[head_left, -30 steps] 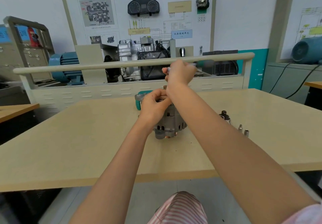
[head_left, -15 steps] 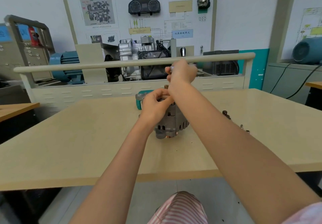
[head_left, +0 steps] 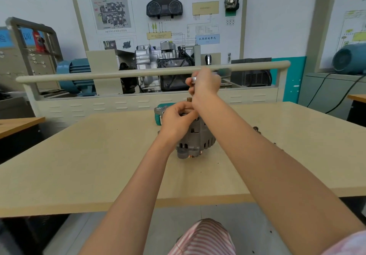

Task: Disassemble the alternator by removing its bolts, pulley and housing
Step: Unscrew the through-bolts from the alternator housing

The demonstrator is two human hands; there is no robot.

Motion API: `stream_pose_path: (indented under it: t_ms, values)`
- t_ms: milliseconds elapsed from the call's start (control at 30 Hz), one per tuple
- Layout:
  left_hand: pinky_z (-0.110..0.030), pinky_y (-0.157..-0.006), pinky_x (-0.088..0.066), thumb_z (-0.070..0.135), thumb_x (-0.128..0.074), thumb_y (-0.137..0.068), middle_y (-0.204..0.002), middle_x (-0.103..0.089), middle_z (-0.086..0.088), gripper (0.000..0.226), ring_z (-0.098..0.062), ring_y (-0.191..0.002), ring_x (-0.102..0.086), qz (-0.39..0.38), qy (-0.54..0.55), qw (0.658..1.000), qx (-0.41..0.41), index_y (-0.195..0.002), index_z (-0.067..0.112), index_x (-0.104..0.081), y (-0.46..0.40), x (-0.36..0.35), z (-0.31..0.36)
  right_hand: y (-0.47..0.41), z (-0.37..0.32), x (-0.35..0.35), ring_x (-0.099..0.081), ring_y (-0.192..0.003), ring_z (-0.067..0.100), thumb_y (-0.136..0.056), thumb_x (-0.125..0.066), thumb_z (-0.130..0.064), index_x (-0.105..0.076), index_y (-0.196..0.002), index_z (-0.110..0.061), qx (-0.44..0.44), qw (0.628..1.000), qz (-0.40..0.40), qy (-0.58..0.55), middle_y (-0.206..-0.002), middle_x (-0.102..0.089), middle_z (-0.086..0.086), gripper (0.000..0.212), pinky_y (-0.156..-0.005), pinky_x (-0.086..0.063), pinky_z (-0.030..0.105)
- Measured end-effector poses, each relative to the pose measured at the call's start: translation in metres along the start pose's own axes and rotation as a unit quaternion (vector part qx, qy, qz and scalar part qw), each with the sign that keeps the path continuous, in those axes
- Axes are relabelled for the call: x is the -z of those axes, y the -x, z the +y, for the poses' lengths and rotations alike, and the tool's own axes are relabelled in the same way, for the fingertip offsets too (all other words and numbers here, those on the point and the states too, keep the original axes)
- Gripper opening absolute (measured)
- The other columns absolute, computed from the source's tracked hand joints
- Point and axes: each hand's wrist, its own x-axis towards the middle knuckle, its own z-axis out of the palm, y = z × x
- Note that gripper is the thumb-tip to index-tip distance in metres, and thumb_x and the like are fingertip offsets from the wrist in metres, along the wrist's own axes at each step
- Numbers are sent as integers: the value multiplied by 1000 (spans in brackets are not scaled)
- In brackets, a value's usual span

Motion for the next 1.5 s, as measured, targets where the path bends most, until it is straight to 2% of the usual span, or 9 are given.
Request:
stream_pose_path:
  t_ms: [133,233,400,633,967,1067,1200,1267,1500]
  values:
    - [-26,-67,-51,6,-61,-85,-84,-69,-12,9,-13,-76,-59,15,-19,1000,-1,-86,12,-68,0,0,1,2,6,-4,-44,-28,3,-99,-25,-8,-37,-118,-5,78,996,50,-6,-74,-51,9,23,-31,-30,14]
    - [-11,-60,-47,15,-65,-86,-76,-67,1,7,-8,-74,-60,-1,-3,1000,-9,-83,21,-66,2,2,1,2,-7,-5,-39,-26,5,-93,-26,-4,-45,-93,-7,-38,995,-31,84,-58,-46,4,19,-30,-21,13]
    - [-22,-74,-52,21,-66,-87,-88,-72,0,11,-11,-85,-66,-19,16,1000,1,-96,17,-70,3,3,0,-7,-16,2,-36,-27,3,-94,-22,-6,-40,-66,-14,-146,979,-131,61,-41,-41,-7,34,-29,-17,13]
    - [-24,-63,-46,4,-58,-86,-84,-67,-6,11,-11,-74,-56,25,-34,999,4,-89,13,-66,0,-1,0,9,11,-3,-46,-31,2,-100,-25,-11,-32,-101,-11,135,988,58,-52,-78,-51,10,7,-34,-34,13]
    - [-12,-60,-48,21,-65,-88,-87,-73,1,15,-4,-77,-67,-27,48,998,13,-97,11,-72,3,7,1,-7,-17,0,-35,-29,2,-93,-23,-5,-39,-68,-15,-183,957,-207,86,-43,-39,-8,31,-31,-14,12]
    - [-12,-58,-46,20,-67,-86,-79,-70,3,5,-2,-71,-63,-6,37,999,14,-89,16,-70,1,3,2,-5,-14,2,-38,-29,3,-93,-26,-4,-46,-84,-11,-161,975,-147,46,-50,-42,-5,23,-30,-17,13]
    - [-30,-67,-43,7,-61,-87,-75,-60,-7,13,-18,-74,-54,7,-1,1000,9,-78,17,-63,-1,0,1,1,3,-1,-48,-35,7,-96,-27,-3,-39,-112,-5,57,996,61,-24,-77,-54,11,20,-31,-30,15]
    - [-30,-66,-44,4,-58,-86,-77,-58,-10,12,-19,-73,-52,10,0,1000,8,-80,13,-62,-1,0,1,5,7,-3,-48,-35,6,-98,-24,-4,-33,-119,-8,91,993,60,-32,-88,-54,15,24,-32,-31,14]
    - [-6,-50,-41,24,-66,-87,-76,-72,12,4,4,-69,-64,-48,18,998,19,-87,26,-69,1,8,5,-12,-17,4,-35,-26,3,-93,-22,-5,-39,-69,-13,-165,976,-135,32,-42,-39,-6,31,-30,-16,12]
